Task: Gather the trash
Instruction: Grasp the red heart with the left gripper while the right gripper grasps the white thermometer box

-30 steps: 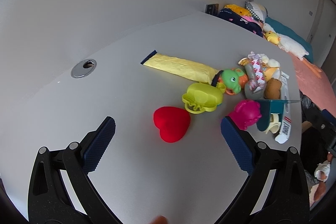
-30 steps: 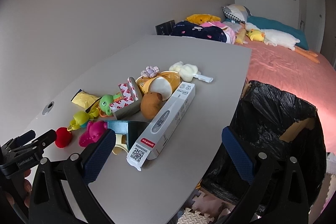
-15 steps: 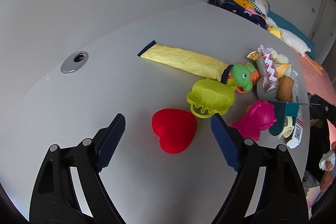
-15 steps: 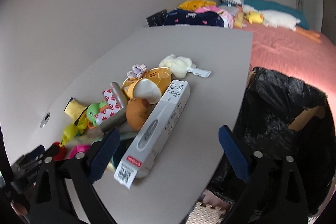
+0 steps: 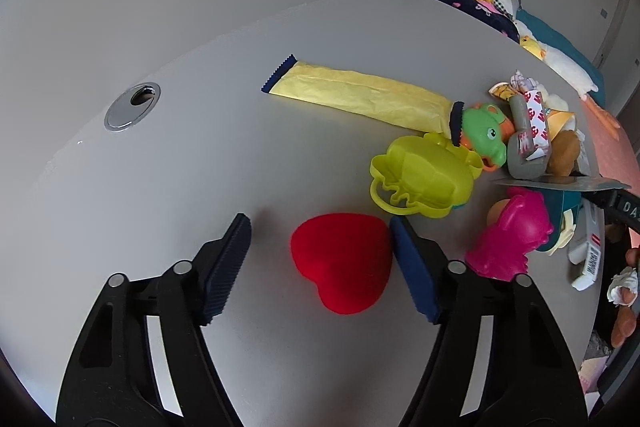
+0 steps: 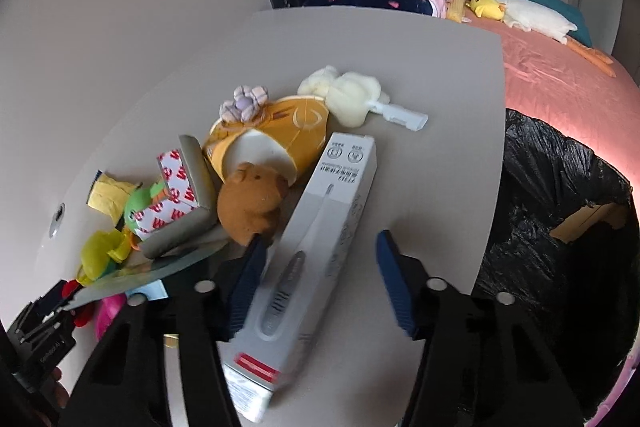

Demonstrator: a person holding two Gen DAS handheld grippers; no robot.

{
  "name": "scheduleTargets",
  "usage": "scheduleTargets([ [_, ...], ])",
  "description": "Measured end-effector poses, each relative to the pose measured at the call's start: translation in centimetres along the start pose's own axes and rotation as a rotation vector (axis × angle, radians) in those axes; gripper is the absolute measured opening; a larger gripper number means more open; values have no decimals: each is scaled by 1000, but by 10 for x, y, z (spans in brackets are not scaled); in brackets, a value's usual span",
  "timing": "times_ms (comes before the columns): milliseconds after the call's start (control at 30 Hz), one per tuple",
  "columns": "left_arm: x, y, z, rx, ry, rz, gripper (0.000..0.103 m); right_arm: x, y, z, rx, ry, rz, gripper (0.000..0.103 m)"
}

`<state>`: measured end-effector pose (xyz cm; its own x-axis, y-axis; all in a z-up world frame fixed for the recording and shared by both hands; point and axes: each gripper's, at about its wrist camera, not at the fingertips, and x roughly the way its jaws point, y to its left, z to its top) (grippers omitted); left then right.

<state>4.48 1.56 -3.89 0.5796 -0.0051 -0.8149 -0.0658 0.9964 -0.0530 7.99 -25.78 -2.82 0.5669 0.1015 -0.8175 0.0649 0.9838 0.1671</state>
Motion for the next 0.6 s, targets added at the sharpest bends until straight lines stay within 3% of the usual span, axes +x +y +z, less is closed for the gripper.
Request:
scheduleTargets([
  [167, 1, -2, -2, 18, -5, 0, 63, 1, 2, -4, -24, -12, -15, 41],
  [300, 0, -5, -3, 36, -15, 8, 47, 0, 1, -5, -25, -18, -10, 32],
  [600, -14, -3, -10, 23, -50, 18, 47, -13, -9, -12, -17, -31, 49, 28],
])
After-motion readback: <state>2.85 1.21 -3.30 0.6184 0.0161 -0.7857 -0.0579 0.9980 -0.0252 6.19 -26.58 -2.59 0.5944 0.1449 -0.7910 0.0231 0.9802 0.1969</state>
